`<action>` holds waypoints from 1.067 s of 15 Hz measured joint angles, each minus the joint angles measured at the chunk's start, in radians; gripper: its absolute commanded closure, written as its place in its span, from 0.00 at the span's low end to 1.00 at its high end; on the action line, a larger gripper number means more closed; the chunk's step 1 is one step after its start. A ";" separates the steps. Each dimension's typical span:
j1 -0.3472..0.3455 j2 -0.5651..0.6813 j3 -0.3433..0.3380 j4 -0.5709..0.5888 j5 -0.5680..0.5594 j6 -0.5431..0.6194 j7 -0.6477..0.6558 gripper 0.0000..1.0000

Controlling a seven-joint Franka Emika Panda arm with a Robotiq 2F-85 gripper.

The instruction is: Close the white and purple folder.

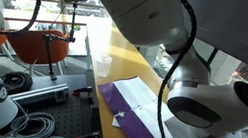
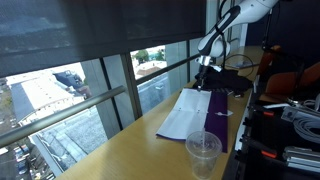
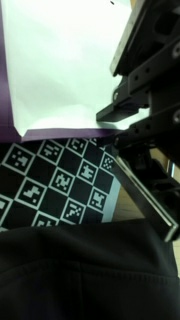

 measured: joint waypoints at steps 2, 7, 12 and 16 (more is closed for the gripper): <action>0.024 -0.002 0.010 0.017 0.000 -0.007 0.007 1.00; 0.089 -0.016 0.014 0.077 -0.005 -0.069 0.050 1.00; 0.135 -0.084 -0.044 0.076 -0.107 -0.111 0.116 1.00; 0.149 -0.188 -0.107 0.044 -0.217 -0.111 0.130 1.00</action>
